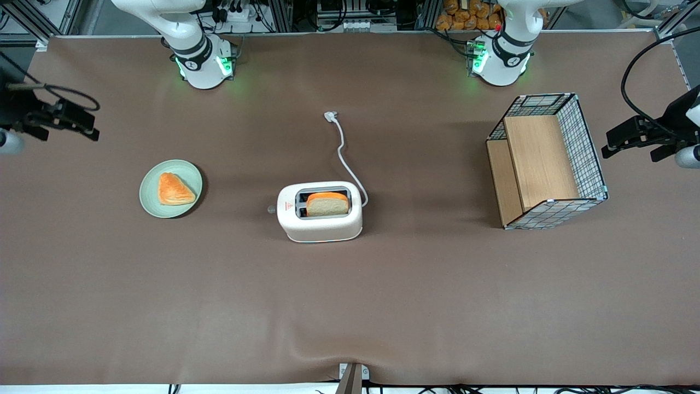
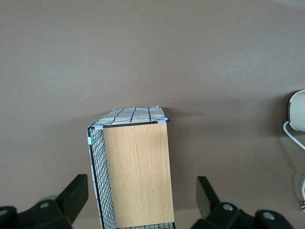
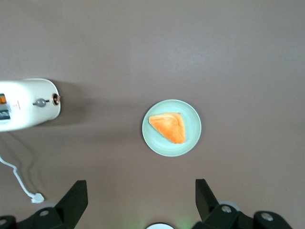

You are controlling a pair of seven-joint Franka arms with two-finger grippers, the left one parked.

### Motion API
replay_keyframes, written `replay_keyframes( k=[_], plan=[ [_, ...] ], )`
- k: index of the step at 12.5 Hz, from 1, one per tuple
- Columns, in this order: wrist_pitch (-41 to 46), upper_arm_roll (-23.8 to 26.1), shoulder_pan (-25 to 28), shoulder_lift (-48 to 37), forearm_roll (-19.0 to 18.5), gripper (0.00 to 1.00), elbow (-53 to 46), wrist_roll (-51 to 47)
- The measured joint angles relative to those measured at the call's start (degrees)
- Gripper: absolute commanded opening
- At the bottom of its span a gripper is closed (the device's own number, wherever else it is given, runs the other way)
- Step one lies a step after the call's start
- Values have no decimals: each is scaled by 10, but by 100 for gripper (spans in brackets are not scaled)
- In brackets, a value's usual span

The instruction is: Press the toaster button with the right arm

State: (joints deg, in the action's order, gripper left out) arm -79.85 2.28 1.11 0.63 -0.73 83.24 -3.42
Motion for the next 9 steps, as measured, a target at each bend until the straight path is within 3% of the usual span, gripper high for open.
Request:
replay_keyframes(
  k=[9],
  plan=[
    [-43,8,-2,-27,-8,100,34,-3]
  ],
)
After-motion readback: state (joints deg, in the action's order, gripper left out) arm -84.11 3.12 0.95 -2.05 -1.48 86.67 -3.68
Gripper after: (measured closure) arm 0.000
